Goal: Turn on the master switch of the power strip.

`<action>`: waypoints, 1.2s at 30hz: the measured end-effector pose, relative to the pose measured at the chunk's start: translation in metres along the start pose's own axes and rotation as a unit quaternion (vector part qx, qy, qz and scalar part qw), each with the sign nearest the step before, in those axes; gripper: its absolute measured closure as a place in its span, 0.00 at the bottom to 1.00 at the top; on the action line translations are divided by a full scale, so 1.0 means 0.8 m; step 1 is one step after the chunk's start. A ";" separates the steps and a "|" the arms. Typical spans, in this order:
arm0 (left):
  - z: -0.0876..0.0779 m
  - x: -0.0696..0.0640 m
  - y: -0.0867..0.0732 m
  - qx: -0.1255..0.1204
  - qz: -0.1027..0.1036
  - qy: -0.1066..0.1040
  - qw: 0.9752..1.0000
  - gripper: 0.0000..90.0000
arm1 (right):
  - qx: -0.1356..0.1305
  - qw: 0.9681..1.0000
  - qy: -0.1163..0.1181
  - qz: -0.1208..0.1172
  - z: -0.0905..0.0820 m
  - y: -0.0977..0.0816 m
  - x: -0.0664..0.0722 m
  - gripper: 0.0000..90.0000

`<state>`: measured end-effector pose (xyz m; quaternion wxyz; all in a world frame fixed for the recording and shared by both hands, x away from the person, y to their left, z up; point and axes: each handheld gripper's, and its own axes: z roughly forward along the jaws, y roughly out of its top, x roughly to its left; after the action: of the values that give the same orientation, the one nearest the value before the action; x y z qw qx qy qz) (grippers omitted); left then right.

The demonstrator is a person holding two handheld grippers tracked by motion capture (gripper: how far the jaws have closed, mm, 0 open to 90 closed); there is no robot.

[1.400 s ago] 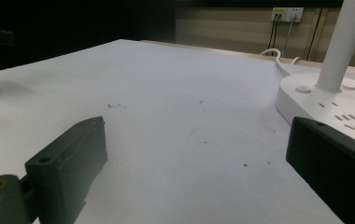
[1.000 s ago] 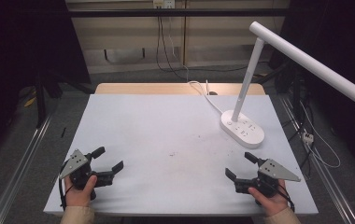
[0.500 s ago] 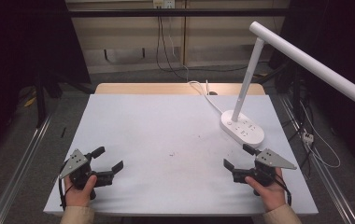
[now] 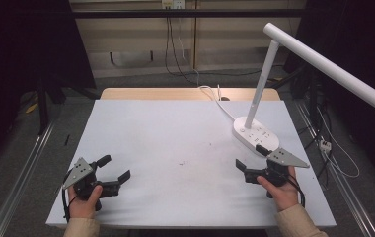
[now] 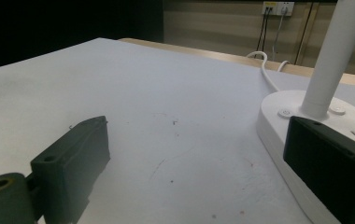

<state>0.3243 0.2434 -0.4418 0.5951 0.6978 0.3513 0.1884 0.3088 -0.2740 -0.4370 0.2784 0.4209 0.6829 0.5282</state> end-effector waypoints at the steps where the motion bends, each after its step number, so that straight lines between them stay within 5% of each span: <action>1: 0.000 0.000 0.000 0.000 0.000 0.000 1.000 0.04 | 0.001 1.000 0.000 -0.001 0.002 0.000 -0.001 0.08; 36: 0.003 0.000 0.000 0.000 0.001 -0.004 1.000 0.04 | 0.020 1.000 -0.012 0.007 0.032 0.018 -0.021 0.09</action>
<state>0.3262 0.2419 -0.4425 0.5962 0.6991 0.3482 0.1861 0.3423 -0.2747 -0.4321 0.2739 0.4376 0.6870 0.5114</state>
